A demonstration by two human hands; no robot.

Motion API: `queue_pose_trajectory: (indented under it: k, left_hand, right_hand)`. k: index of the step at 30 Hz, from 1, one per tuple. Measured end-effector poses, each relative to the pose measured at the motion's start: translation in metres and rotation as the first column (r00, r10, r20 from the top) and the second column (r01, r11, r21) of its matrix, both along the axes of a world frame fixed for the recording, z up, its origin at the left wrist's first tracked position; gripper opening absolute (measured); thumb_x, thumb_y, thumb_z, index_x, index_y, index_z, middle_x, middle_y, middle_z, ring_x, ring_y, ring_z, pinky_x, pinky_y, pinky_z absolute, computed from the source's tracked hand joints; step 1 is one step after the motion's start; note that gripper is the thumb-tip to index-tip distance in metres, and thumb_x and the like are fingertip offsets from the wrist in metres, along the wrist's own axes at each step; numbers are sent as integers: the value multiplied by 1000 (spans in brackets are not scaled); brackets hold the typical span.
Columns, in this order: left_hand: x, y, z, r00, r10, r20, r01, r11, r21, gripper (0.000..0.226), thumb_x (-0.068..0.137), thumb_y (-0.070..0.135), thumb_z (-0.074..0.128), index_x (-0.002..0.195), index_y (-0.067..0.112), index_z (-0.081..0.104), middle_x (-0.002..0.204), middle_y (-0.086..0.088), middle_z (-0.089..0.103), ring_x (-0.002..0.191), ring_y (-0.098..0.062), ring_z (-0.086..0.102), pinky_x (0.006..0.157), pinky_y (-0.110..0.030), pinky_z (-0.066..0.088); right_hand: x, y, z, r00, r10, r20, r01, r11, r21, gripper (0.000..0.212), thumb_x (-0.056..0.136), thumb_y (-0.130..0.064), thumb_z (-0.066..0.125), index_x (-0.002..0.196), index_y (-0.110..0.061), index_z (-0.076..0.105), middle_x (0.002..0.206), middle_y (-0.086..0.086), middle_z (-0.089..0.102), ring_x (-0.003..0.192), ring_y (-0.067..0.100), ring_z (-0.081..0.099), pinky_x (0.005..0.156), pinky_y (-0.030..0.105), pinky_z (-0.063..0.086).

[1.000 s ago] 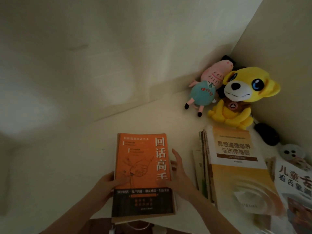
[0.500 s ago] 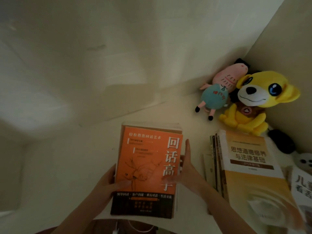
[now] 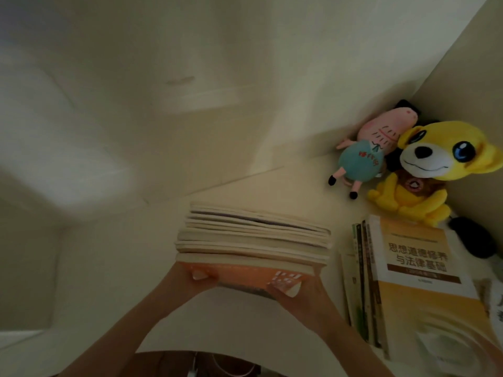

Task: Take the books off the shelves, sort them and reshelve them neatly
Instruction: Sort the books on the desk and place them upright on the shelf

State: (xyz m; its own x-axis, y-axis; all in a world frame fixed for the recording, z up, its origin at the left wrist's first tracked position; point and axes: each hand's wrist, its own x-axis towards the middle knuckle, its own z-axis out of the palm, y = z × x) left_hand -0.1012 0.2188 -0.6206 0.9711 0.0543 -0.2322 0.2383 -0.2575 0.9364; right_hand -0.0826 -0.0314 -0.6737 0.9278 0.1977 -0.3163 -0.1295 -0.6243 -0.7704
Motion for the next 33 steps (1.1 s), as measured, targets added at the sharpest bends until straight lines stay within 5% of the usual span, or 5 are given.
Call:
queue_pose_trajectory:
  k: [3, 6, 13, 20, 33]
  left_hand:
    - [-4, 10, -2, 996, -24, 87, 9, 985, 171, 56, 52, 38, 82, 92, 68, 56, 91, 40, 62, 91, 26, 51, 81, -3, 39]
    - [-7, 10, -14, 994, 8, 105, -31, 976, 215, 86, 52, 74, 67, 124, 30, 50, 118, 16, 57, 104, 14, 48, 89, 3, 31]
    - [-1, -3, -18, 977, -80, 200, 38, 978, 206, 94, 69, 37, 74, 136, -2, 21, 123, 39, 41, 109, 32, 35, 89, 6, 28]
    - [-1, 6, -8, 970, -90, 227, 30, 966, 257, 81, 67, 77, 54, 125, 75, -2, 127, 57, 19, 118, 30, 27, 96, 5, 24]
    - [13, 10, 9, 970, -24, 242, 17, 999, 33, 119, 63, 65, 72, 142, 50, -15, 130, 35, 46, 122, 4, 49, 94, -12, 44]
  right_hand:
    - [-5, 4, 18, 998, -59, 32, 58, 998, 39, 119, 60, -79, 64, 140, 5, 36, 129, -2, 55, 113, -11, 45, 88, -13, 7]
    - [-1, 3, 19, 994, -85, 70, 77, 992, 99, 111, 71, -34, 82, 148, 0, 8, 130, -4, 46, 115, -1, 45, 78, -12, 23]
    - [-7, 1, 3, 1000, 15, -27, -15, 1000, 18, 106, 75, -74, 54, 132, 14, 43, 124, 0, 63, 108, -14, 53, 89, 2, 38]
    - [-2, 2, 30, 985, 29, 173, -50, 992, 118, 94, 78, -52, 62, 137, 13, 30, 116, -22, 37, 109, -28, 39, 83, -10, 27]
    - [16, 3, 69, 969, -64, 238, -21, 940, 339, 115, 70, -35, 78, 124, -77, -15, 130, -18, 49, 113, -4, 55, 91, 11, 45]
